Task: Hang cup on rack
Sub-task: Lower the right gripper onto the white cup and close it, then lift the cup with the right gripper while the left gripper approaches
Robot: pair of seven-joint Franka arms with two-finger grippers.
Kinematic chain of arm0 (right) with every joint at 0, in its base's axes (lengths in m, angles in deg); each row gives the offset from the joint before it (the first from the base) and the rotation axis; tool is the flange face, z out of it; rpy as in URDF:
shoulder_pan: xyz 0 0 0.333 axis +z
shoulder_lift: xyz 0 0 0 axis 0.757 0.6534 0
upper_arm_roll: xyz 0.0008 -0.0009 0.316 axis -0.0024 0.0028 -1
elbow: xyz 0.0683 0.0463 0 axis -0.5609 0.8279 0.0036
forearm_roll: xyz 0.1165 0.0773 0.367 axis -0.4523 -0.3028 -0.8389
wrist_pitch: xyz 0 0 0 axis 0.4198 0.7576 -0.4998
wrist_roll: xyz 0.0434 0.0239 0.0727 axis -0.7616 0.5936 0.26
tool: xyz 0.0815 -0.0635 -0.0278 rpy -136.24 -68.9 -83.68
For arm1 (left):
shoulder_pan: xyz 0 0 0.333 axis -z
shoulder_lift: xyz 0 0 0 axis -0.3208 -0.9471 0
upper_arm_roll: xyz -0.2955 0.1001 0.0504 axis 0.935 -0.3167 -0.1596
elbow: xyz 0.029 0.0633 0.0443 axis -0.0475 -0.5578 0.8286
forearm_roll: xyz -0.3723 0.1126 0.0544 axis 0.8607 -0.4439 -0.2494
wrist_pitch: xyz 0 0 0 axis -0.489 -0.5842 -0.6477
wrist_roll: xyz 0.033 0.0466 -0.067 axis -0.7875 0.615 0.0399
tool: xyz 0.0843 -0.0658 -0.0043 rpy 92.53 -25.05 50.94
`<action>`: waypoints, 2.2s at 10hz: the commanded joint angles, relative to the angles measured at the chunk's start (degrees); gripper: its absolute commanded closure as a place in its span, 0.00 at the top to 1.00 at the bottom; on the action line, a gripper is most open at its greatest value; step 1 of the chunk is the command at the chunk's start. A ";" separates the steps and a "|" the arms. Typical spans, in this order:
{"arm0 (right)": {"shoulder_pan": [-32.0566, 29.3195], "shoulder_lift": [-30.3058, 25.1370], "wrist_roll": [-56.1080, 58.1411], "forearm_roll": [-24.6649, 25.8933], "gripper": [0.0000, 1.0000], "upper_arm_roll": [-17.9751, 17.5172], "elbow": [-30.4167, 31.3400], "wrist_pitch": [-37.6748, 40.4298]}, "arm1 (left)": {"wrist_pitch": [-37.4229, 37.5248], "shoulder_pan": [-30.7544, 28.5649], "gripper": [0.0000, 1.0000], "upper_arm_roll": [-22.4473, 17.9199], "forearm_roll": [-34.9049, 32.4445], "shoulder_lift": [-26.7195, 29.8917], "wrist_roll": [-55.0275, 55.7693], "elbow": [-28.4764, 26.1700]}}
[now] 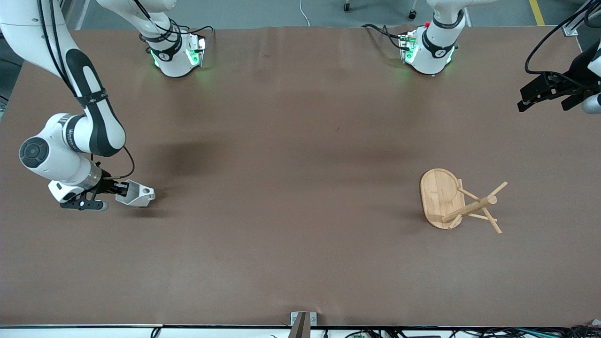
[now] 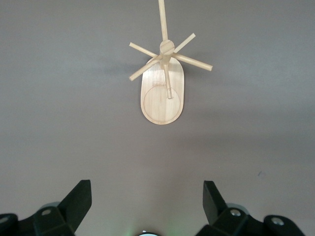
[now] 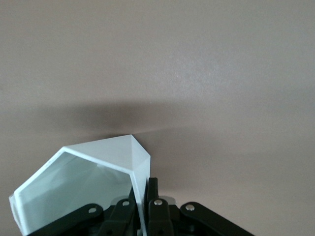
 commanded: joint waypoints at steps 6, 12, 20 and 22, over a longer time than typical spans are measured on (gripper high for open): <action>2.78 -4.09 -2.44 -5.14 0.02 -10.80 -23.02 37.03 | 2.61 0.34 1.00 0.86 1.09 -1.03 -0.78 -0.25; 9.70 -4.36 -3.41 -43.00 0.01 -17.95 -22.94 33.55 | 2.82 5.42 1.00 4.54 3.64 -1.38 0.01 -0.59; 15.44 -4.19 -3.93 -63.70 0.01 -23.30 -22.77 33.17 | -14.14 22.30 1.00 8.33 13.93 -5.16 -11.28 -3.32; 15.44 -4.28 -6.65 -64.06 0.01 -25.15 -23.20 32.65 | -14.25 22.40 1.00 8.51 17.51 -4.28 -22.61 -3.58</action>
